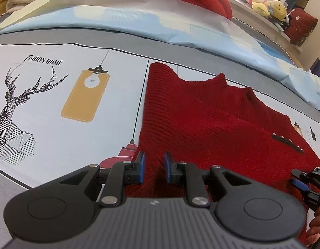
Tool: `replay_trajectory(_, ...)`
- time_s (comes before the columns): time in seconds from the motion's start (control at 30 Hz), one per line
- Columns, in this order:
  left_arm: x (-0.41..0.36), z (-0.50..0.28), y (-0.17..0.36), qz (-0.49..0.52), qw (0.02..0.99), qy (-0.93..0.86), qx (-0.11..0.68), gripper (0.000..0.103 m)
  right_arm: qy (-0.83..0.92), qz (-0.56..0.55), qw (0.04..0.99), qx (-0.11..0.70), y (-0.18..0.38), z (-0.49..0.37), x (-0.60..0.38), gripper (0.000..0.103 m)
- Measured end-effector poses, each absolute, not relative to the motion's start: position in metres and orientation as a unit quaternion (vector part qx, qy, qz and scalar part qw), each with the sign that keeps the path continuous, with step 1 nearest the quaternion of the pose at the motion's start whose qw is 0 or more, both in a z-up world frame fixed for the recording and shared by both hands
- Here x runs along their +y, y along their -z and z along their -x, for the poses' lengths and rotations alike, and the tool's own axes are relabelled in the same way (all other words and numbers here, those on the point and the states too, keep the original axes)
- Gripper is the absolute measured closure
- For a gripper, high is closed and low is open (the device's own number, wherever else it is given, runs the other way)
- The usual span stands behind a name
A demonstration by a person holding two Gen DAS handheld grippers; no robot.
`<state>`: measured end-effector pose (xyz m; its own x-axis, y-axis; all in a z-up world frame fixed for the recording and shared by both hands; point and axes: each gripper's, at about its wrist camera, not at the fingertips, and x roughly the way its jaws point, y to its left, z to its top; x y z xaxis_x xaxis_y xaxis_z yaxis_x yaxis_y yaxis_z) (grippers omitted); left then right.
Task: Fold small clothes
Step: 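Grasp the sweater side edge with the right gripper and fold it inward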
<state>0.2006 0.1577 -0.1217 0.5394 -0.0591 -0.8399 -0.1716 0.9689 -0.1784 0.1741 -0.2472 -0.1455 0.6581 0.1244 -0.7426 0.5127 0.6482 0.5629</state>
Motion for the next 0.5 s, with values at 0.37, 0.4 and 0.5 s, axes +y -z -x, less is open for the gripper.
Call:
replay_trajectory(0.37, 0.151, -0.201, 0.123, 0.089, 0.874, -0.038, 0.475, 0.078, 0.078, -0.309, 0.874, 0.366, 0.114, -0.189, -0.232, 0.096)
replay_trajectory(0.4, 0.150, -0.202, 0.125, 0.084, 0.873, -0.041, 0.479, 0.078, 0.090, -0.299, 0.863, 0.397, 0.123, -0.193, -0.233, 0.096)
replay_trajectory(0.5, 0.150, -0.203, 0.133, 0.072, 0.865, -0.045, 0.495, 0.078, 0.125, -0.314, 0.843, 0.419, 0.134, -0.190, -0.243, 0.087)
